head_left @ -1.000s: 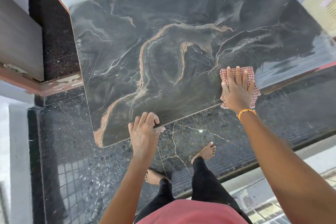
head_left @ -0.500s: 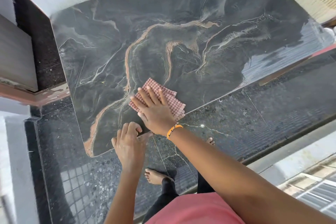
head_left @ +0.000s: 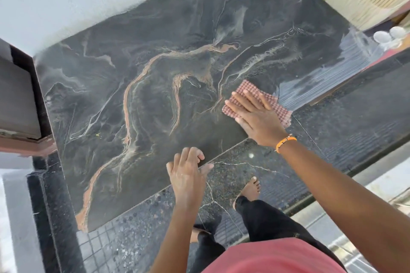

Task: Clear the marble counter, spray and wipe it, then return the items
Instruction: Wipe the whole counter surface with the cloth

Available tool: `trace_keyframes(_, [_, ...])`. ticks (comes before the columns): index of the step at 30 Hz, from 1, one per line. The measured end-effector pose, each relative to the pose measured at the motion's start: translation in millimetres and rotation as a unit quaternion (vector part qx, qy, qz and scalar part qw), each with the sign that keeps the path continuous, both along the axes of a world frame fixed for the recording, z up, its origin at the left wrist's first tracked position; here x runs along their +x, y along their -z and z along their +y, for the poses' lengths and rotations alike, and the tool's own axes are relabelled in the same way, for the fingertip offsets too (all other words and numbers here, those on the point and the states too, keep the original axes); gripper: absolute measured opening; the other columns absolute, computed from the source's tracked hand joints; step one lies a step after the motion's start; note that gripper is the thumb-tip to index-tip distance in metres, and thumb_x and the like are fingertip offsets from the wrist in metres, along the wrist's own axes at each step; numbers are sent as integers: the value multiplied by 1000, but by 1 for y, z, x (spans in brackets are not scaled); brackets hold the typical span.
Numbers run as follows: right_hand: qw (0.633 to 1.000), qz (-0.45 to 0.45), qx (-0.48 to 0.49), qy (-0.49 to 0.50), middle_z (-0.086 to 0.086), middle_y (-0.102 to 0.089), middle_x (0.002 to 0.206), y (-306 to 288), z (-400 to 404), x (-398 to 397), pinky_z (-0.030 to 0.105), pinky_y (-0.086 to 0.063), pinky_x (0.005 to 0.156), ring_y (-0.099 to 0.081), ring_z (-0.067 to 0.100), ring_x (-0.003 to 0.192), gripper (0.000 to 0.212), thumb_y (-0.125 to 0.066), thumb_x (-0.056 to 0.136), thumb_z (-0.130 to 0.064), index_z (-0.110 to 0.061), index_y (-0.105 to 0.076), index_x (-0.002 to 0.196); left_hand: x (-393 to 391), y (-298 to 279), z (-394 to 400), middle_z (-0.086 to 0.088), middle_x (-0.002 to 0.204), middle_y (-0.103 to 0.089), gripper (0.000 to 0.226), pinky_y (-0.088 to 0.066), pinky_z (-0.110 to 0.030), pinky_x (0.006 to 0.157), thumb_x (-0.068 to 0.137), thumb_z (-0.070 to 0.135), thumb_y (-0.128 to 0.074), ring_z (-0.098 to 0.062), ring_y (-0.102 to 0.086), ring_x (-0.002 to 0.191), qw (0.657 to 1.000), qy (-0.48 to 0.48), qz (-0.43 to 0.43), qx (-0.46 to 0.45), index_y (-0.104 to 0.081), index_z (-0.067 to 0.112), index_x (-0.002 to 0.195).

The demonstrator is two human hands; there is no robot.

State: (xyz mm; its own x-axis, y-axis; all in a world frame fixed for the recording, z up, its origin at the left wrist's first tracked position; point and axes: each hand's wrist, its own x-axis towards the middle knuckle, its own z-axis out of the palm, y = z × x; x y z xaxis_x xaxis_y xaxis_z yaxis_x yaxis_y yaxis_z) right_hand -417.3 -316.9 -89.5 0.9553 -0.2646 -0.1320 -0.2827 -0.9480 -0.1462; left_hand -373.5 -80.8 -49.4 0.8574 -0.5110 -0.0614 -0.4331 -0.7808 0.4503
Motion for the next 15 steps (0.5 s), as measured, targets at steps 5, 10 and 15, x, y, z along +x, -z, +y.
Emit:
trace_keyframes(5, [990,-1,23,136,-12,-1,158,-1,-97,-20,43,11,117,4,17,146,50,-21,98,-43,-45,3,143,4,-2,-51,6,78,-57,33,-30,-33,74,63,36,-79,-20,-51,77,1000,19,-4,12,-58,16,80])
trace_keyframes(10, [963,-9,20,268,-7,-5,159,0,-154,-36,46,3,119,-2,18,147,51,-24,99,-39,-39,-8,147,4,0,-65,9,75,-54,31,-26,-30,73,66,36,-78,-18,-49,78,1000,24,9,19,-56,18,78])
trace_keyframes(15, [916,-71,40,393,4,-12,159,0,-127,-23,54,-1,117,-11,29,145,52,-32,97,-34,-29,-20,148,5,2,-66,11,74,-52,30,-23,-29,71,66,36,-78,-17,-48,77,999,20,15,32,-54,22,76])
